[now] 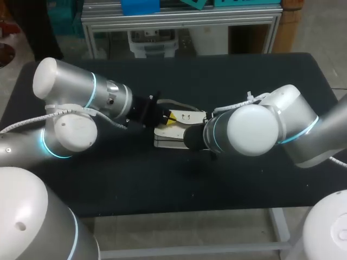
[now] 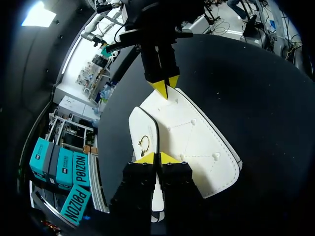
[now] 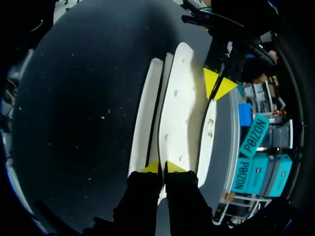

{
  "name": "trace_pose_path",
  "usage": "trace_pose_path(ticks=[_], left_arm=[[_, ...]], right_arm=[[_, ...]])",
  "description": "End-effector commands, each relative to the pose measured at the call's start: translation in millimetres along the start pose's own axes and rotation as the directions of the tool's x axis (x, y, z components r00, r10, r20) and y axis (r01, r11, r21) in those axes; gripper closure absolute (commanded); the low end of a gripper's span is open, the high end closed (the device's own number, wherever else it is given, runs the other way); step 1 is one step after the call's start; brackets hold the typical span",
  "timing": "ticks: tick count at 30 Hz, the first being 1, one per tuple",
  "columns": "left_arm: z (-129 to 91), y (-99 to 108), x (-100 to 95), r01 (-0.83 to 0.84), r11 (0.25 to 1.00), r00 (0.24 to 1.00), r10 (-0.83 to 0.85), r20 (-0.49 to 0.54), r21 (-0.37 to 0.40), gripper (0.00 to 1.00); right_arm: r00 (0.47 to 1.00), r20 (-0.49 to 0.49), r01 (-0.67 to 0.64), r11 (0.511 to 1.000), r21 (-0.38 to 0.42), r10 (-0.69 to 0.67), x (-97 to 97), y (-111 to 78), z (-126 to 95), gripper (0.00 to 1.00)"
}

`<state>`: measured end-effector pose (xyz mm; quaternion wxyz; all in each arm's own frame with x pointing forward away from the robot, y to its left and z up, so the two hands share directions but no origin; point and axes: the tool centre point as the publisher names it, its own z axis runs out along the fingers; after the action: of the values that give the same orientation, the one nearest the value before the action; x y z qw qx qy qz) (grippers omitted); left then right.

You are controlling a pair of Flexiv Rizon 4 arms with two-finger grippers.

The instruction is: Pick up the bag, open it, inspect its contents, close it, and place it on the opposite side

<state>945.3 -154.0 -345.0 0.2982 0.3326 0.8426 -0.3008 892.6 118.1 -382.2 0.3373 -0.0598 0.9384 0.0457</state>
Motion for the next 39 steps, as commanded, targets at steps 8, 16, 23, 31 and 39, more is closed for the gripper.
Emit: trace_pose_path(ticks=[8,16,23,31,39], left_arm=[[-23,2,-15.7,0.113,0.988,0.990,-0.103,-0.097,0.104,1.00],[-36,2,-25.5,0.265,0.954,0.953,-0.237,-0.188,0.144,1.00],[-35,2,-23.5,0.338,0.933,0.922,-0.302,-0.243,0.124,1.00],[-25,-4,-5.2,0.280,0.955,0.936,-0.249,-0.247,0.100,0.52],[-21,-9,6.7,0.269,0.956,0.949,-0.242,-0.202,0.120,0.33]], right_arm=[[1.000,0.007,0.001,1.000,-0.005,0.000,4.2,-0.9,2,1.00],[1.000,0.007,0.001,1.000,-0.005,0.000,4.2,-0.9,2,1.00],[1.000,0.007,0.001,1.000,-0.005,0.000,4.2,-0.9,2,1.00],[1.000,0.007,0.001,1.000,-0.005,0.000,4.2,-0.9,2,1.00],[1.000,0.007,0.001,1.000,-0.005,0.000,4.2,-0.9,2,1.00]])
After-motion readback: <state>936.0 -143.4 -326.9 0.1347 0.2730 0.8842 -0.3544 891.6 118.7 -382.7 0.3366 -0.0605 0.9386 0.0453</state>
